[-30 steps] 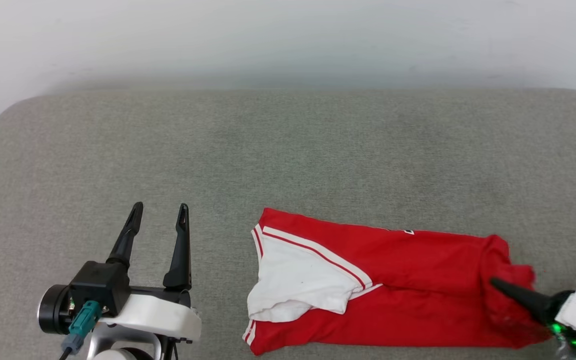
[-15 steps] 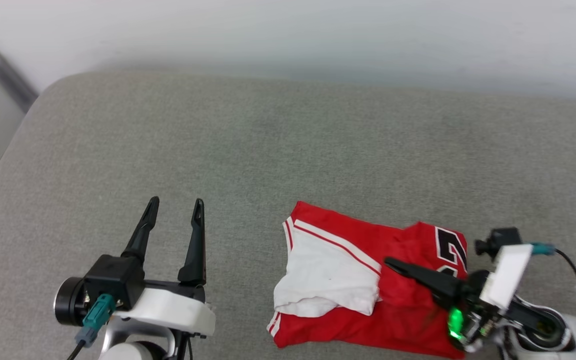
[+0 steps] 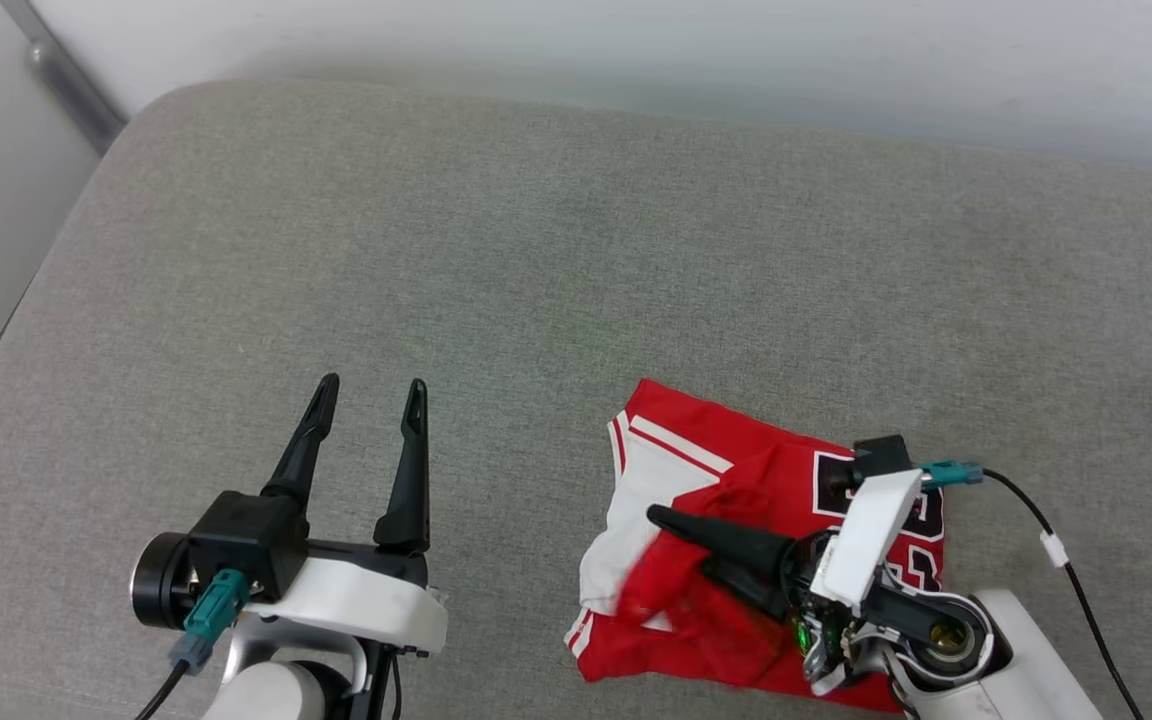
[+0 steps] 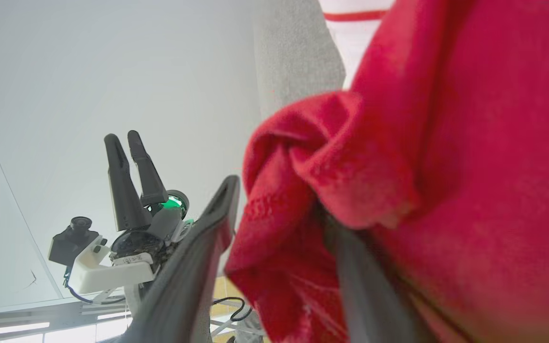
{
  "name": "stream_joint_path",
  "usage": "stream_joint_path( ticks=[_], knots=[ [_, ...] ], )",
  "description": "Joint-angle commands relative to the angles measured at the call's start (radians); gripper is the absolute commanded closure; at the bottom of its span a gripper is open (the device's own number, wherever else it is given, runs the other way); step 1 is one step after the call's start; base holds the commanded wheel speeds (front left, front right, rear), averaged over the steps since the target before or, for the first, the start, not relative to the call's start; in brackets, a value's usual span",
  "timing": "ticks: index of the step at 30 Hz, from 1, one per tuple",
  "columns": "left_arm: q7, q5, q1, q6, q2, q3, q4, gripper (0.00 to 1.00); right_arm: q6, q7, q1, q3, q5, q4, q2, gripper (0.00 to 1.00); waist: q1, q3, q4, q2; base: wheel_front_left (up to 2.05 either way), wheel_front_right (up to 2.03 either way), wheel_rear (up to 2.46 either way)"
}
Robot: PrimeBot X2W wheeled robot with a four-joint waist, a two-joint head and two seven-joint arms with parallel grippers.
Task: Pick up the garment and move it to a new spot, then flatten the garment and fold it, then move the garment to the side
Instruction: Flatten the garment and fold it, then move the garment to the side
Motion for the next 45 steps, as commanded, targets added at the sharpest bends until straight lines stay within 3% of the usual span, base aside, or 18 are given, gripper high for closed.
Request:
stream_joint_path(
  ticks=[1, 6, 9, 17, 23, 29, 33, 45],
  knots=[
    [-0.007, -0.001, -0.006, -0.004, -0.003, 0.0, 0.004, 0.0, 0.0, -0.003, -0.017, 0.019, 0.013, -0.007, 0.0, 0.0, -0.0001, -0.001, -0.003, 0.0, 0.0, 0.0, 0.0],
    [-0.011, -0.004, -0.015, -0.006, 0.001, -0.001, 0.014, 0.0, 0.0, -0.064, -0.043, 0.061, -0.053, -0.077, -0.009, 0.0, -0.0001, -0.01, -0.022, 0.0, 0.0, 0.0, 0.0],
    [-0.011, -0.005, -0.014, -0.005, 0.004, 0.0, 0.018, 0.0, 0.0, -0.117, -0.05, 0.099, -0.14, -0.146, -0.053, 0.0, -0.0001, -0.022, -0.035, 0.0, 0.0, 0.0, 0.0],
    [-0.016, -0.006, 0.011, 0.011, 0.013, 0.009, 0.022, 0.0, 0.0, -0.365, -0.056, 0.23, -0.572, -0.246, -0.264, 0.0, -0.0001, -0.05, -0.078, 0.0, 0.0, 0.0, 0.0],
    [-0.022, -0.008, 0.027, 0.027, 0.024, 0.023, 0.024, 0.0, 0.0, -0.503, 0.003, 0.128, -0.854, -0.226, -0.349, 0.0, -0.0001, -0.067, -0.125, 0.0, 0.0, 0.0, 0.0],
    [-0.03, -0.017, 0.049, 0.035, 0.029, 0.035, 0.038, 0.0, 0.0, -0.607, 0.105, -0.085, -1.015, -0.274, -0.309, 0.0, -0.0001, -0.096, -0.169, 0.0, 0.0, 0.0, 0.0],
    [-0.038, -0.023, 0.067, 0.036, 0.03, 0.038, 0.058, 0.0, 0.0, -0.679, 0.172, -0.22, -1.096, -0.349, -0.244, 0.0, -0.0001, -0.123, -0.188, 0.0, 0.0, 0.0, 0.0],
    [-0.067, -0.039, 0.135, 0.026, 0.032, 0.047, 0.131, 0.0, 0.0, -0.714, 0.358, -0.294, -1.213, -0.58, -0.112, 0.0, -0.0001, -0.194, -0.205, 0.0, 0.0, 0.0, 0.0]
  ],
)
